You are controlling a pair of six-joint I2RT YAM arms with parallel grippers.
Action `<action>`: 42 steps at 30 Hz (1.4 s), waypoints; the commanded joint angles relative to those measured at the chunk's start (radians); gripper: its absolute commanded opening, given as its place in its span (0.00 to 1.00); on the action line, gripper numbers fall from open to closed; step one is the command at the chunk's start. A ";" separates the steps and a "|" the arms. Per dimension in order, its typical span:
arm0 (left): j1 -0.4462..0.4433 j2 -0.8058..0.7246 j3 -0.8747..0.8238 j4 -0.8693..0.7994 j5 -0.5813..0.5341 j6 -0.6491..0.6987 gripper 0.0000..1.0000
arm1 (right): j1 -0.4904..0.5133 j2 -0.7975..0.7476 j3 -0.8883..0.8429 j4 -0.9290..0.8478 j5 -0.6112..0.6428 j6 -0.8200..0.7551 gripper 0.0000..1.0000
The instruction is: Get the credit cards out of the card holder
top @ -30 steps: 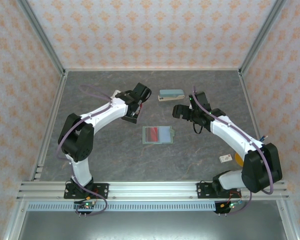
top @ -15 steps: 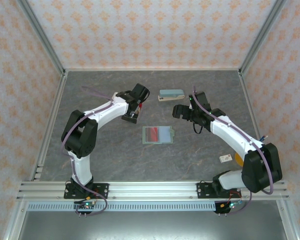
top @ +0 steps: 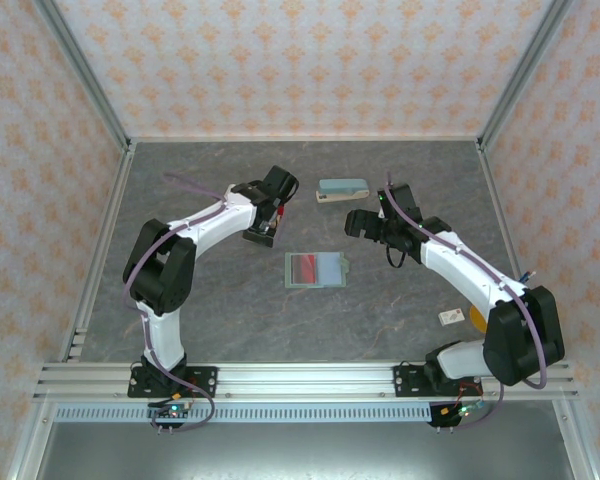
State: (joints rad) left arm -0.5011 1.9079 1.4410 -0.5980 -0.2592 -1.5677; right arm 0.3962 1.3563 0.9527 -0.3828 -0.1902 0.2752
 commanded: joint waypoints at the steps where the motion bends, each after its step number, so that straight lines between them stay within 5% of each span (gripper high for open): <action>1: 0.013 0.020 0.000 0.019 0.010 -0.017 0.10 | -0.003 -0.013 -0.002 -0.020 0.006 -0.009 1.00; 8: 0.012 0.019 -0.007 0.026 0.012 -0.029 0.11 | -0.003 -0.009 0.001 -0.022 0.005 -0.007 1.00; 16: 0.027 0.033 0.009 0.054 0.035 0.021 0.24 | -0.003 -0.009 0.001 -0.024 0.004 -0.008 1.00; 29: 0.050 -0.061 0.020 0.103 0.142 0.288 0.34 | -0.003 -0.008 0.000 -0.023 -0.015 -0.020 1.00; 37: 0.057 -0.292 -0.119 0.026 0.157 0.534 0.55 | 0.003 0.002 -0.010 0.036 -0.169 -0.031 0.92; 42: 0.082 -0.456 -0.268 0.003 0.156 0.611 0.74 | 0.079 0.044 0.038 0.000 -0.113 -0.029 0.87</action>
State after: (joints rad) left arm -0.4404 1.5032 1.2453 -0.5327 -0.0891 -1.0523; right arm 0.4324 1.3720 0.9539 -0.3710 -0.3145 0.2565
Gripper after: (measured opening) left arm 0.714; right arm 0.882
